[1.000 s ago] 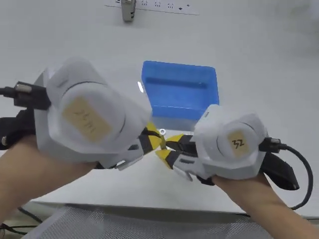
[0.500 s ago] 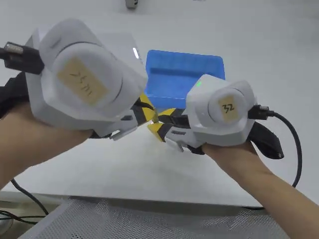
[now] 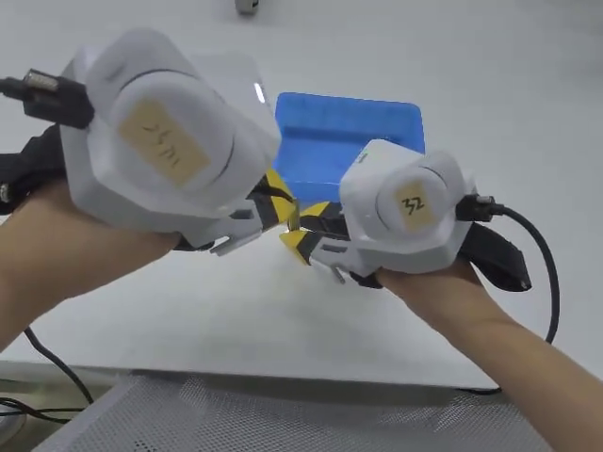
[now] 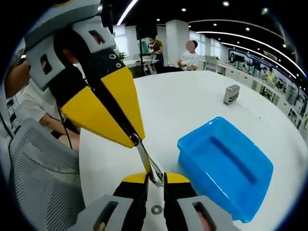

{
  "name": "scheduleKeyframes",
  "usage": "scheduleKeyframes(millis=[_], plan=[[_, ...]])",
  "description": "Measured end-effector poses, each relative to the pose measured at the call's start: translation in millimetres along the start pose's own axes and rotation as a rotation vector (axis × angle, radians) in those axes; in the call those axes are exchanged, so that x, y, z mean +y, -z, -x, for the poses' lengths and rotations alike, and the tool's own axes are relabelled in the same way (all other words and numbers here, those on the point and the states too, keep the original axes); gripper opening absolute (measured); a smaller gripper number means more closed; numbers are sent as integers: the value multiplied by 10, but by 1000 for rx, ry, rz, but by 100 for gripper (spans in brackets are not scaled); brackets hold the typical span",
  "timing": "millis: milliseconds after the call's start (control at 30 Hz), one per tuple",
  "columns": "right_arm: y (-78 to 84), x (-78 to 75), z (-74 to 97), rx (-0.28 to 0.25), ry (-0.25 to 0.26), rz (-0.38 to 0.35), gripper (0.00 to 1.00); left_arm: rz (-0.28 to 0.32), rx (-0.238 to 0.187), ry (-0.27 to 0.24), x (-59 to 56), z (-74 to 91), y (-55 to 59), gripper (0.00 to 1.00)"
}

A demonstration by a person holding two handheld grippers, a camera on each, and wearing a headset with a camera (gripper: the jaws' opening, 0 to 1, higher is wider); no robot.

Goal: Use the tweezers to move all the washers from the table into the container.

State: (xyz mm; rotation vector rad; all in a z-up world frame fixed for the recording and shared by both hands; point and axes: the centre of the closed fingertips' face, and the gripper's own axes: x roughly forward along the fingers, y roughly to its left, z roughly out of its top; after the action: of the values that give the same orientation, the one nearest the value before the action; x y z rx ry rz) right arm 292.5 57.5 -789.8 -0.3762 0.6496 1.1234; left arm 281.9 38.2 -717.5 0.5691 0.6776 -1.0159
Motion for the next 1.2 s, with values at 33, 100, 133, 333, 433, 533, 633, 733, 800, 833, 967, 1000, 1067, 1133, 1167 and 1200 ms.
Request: scheduleKeyframes(millis=[33,100,133,333,433,533,633,733,800,833,967,1000,1067,1133,1167,1200], plan=[[-19,10,6,-3,-1,12,8,-1,0,1,0,-2,-2,0],[-26,8,-2,3,4,49,7,-5,2,7,-5,-4,-5,0],[-14,8,-16,10,2,75,6,-10,5,7,-2,-2,-3,0],[-2,27,-9,42,25,148,4,-42,16,11,-29,-1,-4,0],[4,28,9,55,34,170,4,-47,19,9,-49,12,-5,0],[-34,36,51,55,41,188,4,-53,17,4,-57,66,-32,0],[-90,26,103,52,51,203,4,-65,9,-1,-43,120,-83,0],[-166,-6,165,43,61,206,4,-74,-5,-9,-20,176,-144,0],[-212,-18,197,38,68,208,4,-88,-9,-16,-3,219,-193,0],[-241,-26,215,36,75,212,4,-96,-12,-21,8,238,-218,0],[-383,-70,295,28,99,222,4,-115,-26,-39,65,334,-329,0],[-431,-96,317,22,105,217,4,-121,-30,-47,82,352,-353,0],[-497,-135,342,8,115,213,4,-136,-45,-67,127,393,-415,0],[-559,-176,367,-1,129,219,4,-144,-53,-79,171,422,-462,0],[-592,-208,376,-9,140,225,4,-145,-61,-89,205,431,-488,0],[-608,-233,377,-13,146,228,4,-145,-66,-94,225,431,-499,0]])
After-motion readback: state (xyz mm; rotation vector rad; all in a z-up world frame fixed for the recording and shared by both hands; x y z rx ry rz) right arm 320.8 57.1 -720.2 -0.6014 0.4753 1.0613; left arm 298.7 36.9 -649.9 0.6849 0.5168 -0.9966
